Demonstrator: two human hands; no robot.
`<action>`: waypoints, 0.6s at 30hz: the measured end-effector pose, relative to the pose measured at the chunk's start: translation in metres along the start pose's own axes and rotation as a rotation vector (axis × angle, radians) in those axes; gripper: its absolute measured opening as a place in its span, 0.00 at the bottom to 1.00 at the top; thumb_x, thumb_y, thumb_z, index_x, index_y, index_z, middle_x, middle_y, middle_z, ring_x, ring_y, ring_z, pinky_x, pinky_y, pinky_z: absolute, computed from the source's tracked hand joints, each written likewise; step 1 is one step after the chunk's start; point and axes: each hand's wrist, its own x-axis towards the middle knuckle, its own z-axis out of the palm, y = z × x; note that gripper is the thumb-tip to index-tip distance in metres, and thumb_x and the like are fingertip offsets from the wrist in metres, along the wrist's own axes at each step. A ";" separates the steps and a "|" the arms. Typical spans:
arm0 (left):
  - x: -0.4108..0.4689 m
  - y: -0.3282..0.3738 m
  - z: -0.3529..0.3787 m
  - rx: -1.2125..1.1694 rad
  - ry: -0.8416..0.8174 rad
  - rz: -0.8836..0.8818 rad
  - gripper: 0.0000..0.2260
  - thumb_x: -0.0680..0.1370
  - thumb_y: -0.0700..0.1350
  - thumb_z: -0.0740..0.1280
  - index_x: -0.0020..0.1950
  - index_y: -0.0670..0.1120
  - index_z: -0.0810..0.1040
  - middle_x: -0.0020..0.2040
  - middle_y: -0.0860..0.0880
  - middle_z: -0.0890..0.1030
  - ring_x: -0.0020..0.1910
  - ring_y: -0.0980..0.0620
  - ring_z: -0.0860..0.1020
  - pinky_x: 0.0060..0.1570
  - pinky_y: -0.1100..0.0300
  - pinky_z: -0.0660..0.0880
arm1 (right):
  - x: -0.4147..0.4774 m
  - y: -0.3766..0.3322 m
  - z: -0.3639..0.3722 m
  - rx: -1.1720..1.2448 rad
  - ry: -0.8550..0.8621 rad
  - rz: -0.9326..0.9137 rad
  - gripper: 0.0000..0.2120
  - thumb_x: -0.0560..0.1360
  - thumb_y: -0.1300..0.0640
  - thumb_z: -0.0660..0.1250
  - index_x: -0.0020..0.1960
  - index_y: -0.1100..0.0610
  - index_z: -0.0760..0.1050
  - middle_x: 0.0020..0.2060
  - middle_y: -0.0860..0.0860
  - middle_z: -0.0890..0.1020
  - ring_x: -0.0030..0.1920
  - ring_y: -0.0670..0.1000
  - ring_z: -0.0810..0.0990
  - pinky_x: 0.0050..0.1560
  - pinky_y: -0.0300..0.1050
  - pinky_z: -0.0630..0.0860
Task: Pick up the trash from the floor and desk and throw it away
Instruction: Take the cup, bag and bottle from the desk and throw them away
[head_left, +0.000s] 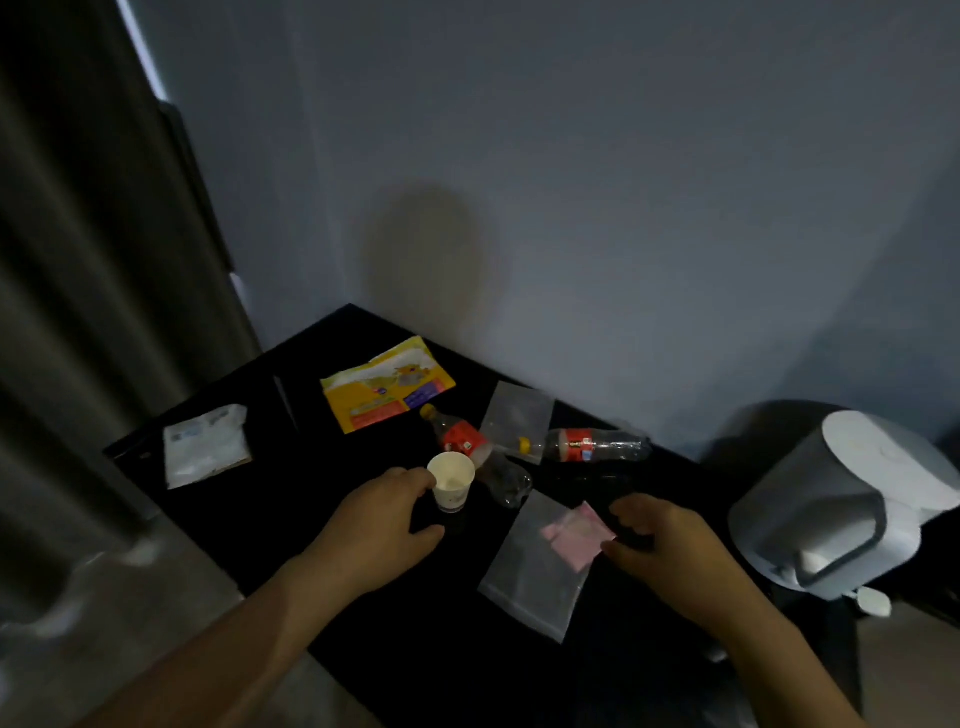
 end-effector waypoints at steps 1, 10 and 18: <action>0.010 -0.008 -0.003 0.009 -0.021 0.015 0.23 0.75 0.54 0.68 0.67 0.50 0.69 0.61 0.51 0.73 0.57 0.54 0.75 0.57 0.58 0.74 | 0.002 -0.005 0.005 0.004 -0.006 0.036 0.20 0.74 0.50 0.70 0.64 0.49 0.72 0.58 0.45 0.78 0.49 0.39 0.74 0.42 0.29 0.70; 0.090 -0.063 0.021 0.061 -0.183 0.085 0.32 0.71 0.56 0.71 0.71 0.50 0.63 0.66 0.48 0.68 0.62 0.49 0.72 0.57 0.59 0.72 | 0.009 -0.041 0.041 0.046 -0.023 0.298 0.22 0.74 0.53 0.69 0.67 0.50 0.69 0.60 0.48 0.77 0.55 0.43 0.77 0.55 0.35 0.75; 0.136 -0.074 0.061 0.068 -0.227 0.046 0.39 0.69 0.57 0.74 0.73 0.48 0.58 0.68 0.45 0.63 0.64 0.43 0.69 0.61 0.53 0.71 | 0.033 -0.034 0.065 0.111 -0.022 0.336 0.21 0.74 0.51 0.69 0.66 0.48 0.69 0.61 0.46 0.76 0.54 0.41 0.76 0.55 0.37 0.75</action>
